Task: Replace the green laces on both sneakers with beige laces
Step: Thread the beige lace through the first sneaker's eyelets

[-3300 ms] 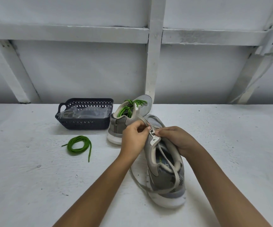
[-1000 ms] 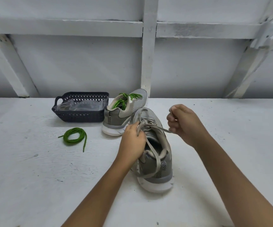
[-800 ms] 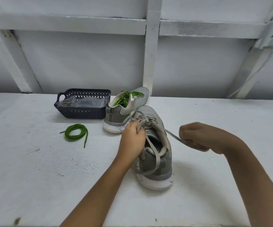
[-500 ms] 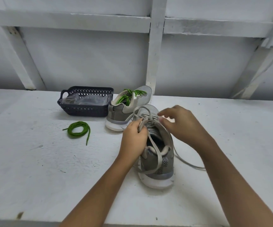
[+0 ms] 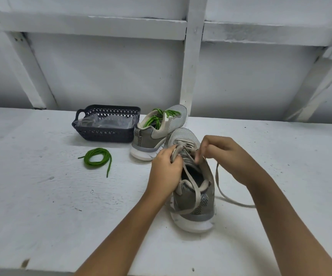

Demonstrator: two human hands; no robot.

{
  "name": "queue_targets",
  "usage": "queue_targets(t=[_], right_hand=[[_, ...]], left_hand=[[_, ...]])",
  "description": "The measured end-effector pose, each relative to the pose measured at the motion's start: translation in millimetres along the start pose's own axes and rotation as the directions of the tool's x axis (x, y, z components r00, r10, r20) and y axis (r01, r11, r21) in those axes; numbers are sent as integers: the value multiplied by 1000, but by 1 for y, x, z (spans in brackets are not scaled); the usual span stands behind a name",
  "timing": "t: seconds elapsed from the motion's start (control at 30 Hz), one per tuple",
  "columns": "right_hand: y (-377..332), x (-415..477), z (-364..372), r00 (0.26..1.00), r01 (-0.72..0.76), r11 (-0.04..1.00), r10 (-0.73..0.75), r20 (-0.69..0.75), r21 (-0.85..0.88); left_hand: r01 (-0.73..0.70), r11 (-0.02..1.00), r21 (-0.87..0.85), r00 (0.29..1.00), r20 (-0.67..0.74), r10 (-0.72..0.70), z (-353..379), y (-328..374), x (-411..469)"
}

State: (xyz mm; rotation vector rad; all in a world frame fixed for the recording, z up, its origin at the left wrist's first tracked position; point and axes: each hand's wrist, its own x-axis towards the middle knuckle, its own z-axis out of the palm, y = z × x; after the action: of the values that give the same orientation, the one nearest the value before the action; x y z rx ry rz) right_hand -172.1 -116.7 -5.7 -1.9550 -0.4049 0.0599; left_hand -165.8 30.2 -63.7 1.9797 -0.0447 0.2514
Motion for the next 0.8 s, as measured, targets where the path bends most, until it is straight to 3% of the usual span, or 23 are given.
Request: queue_targets(t=[0.17,0.5,0.6,0.67,0.73,0.77,0.8], right_hand=[[-7,-12,-4,983,-40,998,49,176,-53],[-8,-16,-11,971,-52,997,35,235,64],[-11,-15,-12,987,-66,987,43,153,148],[-15,-11,-12,995,-82,975,92,-37,205],[-22,-3,-14,962,-107,929,187,-200,354],[-26,3,-15,947,-123,847,256,-193,518],[-31,9,-15,936,-144,695,327,-130,705]], left_hand=[[4,1000,-16,1000,13,-4,-1,1,0],[14,999,28,999,38,-16,-1,1,2],[18,999,30,998,52,-19,-2,1,2],[25,999,26,997,71,-27,-3,1,3],[16,999,31,996,83,-19,-3,1,4],[-12,999,31,998,61,10,-3,3,4],[-61,997,39,998,10,61,-4,5,3]])
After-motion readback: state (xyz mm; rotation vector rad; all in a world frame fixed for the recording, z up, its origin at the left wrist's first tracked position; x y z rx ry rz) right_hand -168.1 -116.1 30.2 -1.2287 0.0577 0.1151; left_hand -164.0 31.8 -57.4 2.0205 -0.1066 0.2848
